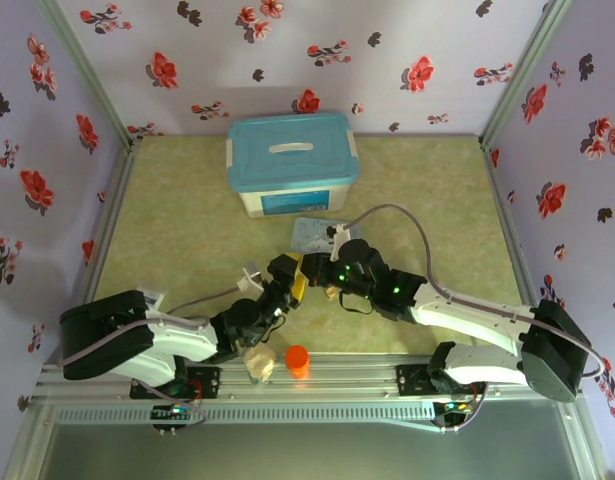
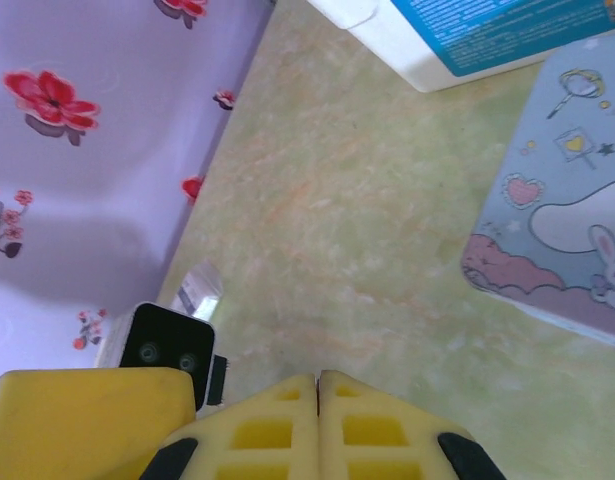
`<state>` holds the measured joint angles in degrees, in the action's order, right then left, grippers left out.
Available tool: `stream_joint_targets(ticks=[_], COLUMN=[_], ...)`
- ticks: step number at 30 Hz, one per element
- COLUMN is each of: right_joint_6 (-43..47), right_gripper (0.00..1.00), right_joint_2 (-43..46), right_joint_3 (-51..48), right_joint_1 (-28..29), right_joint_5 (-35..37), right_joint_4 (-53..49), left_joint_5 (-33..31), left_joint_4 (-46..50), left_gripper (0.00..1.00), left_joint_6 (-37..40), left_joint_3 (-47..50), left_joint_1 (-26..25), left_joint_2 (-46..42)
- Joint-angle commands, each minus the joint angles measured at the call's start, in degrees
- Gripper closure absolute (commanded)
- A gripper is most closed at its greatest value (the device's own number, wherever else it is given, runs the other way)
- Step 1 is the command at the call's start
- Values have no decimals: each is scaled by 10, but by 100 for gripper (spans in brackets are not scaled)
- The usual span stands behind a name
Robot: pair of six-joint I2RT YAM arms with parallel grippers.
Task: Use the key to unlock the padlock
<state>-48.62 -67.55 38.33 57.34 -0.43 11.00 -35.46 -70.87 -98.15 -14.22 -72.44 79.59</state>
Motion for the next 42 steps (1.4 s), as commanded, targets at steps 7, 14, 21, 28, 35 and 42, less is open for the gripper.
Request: stream_joint_targets(ticks=[7, 14, 21, 28, 35, 42], right_joint_6=[-41, -38, -33, -32, -30, -26], right_gripper=[100, 100, 100, 100, 100, 100], right_joint_2=[19, 34, 34, 29, 24, 24], right_joint_3=[-52, -57, -63, -69, -66, -67], right_joint_1=[20, 20, 22, 23, 24, 24], right_joint_5=[-16, -15, -32, -30, -29, -28], right_joint_4=[78, 75, 94, 95, 95, 89], left_joint_5=[-26, -36, -33, -33, -33, -33], left_joint_4=[-32, -22, -28, -22, -22, -21], left_gripper=[24, 39, 42, 56, 73, 90], left_joint_6=[66, 59, 41, 59, 38, 37], left_joint_3=[23, 45, 51, 53, 59, 63], left_joint_1=[-8, -7, -8, -5, -3, -2], left_joint_2=[-79, -87, -62, -75, -61, -53])
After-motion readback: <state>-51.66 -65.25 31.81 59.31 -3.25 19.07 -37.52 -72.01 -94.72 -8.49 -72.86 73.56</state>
